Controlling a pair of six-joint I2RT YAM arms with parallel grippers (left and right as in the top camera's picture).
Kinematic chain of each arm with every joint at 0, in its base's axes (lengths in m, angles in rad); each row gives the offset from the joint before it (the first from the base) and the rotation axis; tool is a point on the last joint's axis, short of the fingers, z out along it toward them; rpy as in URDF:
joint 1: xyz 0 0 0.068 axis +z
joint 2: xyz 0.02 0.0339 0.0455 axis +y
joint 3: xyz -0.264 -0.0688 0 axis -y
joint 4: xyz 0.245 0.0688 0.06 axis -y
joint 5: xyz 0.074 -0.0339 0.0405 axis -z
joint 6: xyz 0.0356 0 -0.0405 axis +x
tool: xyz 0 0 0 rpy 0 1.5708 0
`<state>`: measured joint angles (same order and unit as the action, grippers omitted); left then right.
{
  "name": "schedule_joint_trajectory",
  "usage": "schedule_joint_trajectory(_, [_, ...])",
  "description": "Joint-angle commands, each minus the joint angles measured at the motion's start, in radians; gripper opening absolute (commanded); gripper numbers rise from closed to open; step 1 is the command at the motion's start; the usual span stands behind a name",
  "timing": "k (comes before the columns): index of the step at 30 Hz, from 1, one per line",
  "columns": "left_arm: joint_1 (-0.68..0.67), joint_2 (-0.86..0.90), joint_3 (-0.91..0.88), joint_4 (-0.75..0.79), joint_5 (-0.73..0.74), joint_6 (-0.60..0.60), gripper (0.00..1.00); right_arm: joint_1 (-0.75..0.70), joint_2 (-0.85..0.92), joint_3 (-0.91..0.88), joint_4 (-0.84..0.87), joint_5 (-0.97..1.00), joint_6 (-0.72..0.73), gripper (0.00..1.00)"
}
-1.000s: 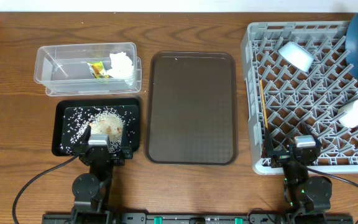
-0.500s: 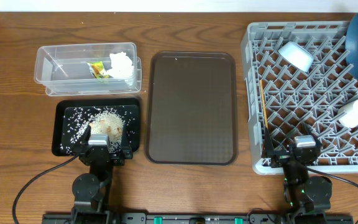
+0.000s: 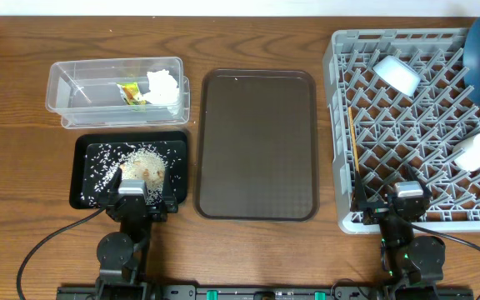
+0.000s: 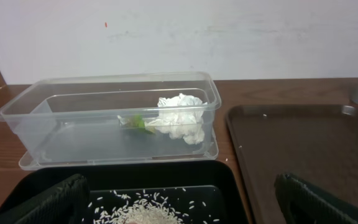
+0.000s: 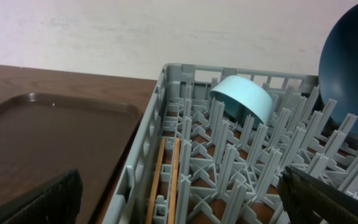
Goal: Sort waste into correct bins and load items into the dishwasher rack
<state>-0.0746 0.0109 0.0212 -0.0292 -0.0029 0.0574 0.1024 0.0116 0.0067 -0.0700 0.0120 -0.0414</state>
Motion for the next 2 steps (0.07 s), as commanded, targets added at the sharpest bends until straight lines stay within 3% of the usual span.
schedule_joint_trajectory(1, [0.004,-0.007,-0.017,-0.043,-0.008,0.017,0.98,0.008,-0.006,-0.001,-0.003,0.006,-0.008,0.99])
schedule_joint_trajectory(2, [0.004,-0.007,-0.017,-0.043,-0.008,0.017,0.98,0.008,-0.006,-0.001,-0.003,0.006,-0.008,0.99])
